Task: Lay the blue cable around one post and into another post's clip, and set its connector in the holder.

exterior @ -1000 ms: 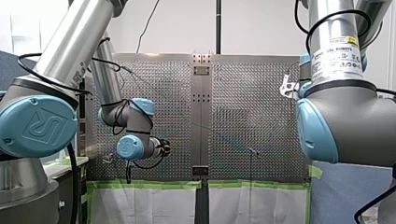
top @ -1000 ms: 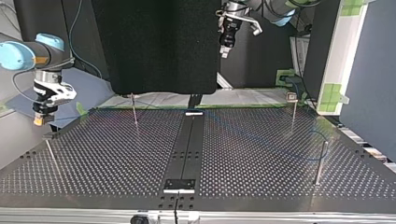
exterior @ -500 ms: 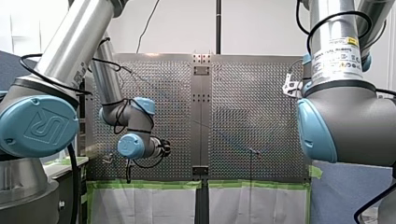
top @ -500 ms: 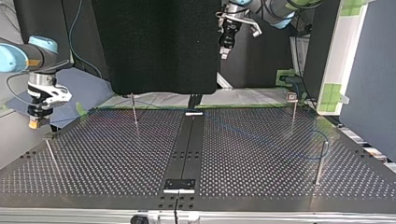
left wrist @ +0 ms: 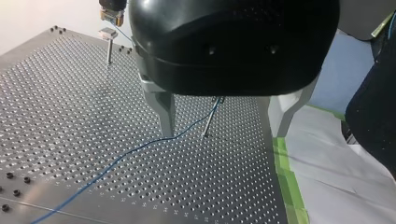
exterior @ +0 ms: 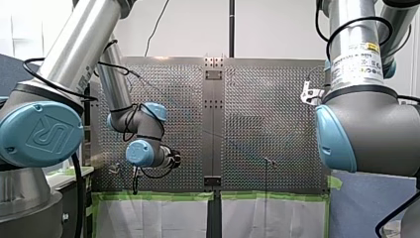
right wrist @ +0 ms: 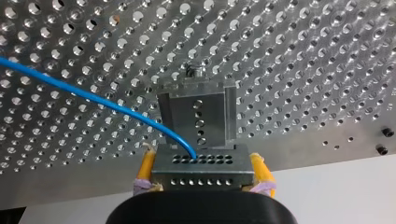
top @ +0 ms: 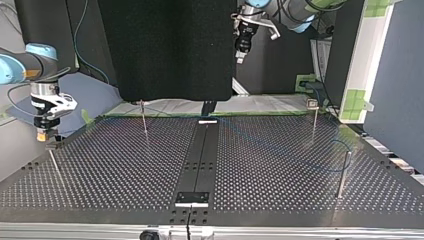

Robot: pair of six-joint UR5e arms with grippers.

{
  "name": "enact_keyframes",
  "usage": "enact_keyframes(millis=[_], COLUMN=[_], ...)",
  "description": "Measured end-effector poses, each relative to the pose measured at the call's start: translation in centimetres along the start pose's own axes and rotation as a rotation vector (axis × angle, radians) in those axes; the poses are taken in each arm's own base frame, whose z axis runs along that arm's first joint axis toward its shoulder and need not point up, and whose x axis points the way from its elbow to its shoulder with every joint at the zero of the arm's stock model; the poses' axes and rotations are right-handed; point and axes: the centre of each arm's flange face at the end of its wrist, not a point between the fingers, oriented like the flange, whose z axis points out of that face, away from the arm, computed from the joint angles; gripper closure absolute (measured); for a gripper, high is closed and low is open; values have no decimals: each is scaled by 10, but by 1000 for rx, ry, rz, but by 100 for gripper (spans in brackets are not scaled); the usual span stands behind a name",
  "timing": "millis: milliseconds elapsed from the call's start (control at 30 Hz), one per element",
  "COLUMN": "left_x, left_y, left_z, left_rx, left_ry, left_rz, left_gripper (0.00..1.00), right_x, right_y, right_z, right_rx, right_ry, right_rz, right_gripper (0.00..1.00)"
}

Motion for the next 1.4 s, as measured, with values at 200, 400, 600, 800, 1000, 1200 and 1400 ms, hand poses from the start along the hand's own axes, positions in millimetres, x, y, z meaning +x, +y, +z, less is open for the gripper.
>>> enact_keyframes(millis=[200,400,600,800,1000,1200,1400], left_x=[0,0,0,0,0,-1,-2], left_y=[2,3,4,4,4,4,4], left_z=[1,1,2,2,2,3,5], left_rx=[-8,-12,-16,-18,-20,-22,-24], left_ry=[8,11,16,19,23,22,26], left_rz=[5,7,9,11,13,12,14], left_gripper=[0,0,0,0,0,0,0], right_x=[3,6,0,-4,-1,2,3], right_y=[8,11,9,8,5,4,4], right_z=[4,7,9,11,14,16,16], right_rx=[20,51,92,121,148,170,174], right_ry=[-2,-2,-15,-28,-26,-30,-36], right_rz=[-2,-5,-4,-4,-8,-20,-57], right_gripper=[100,100,100,100,100,100,100])
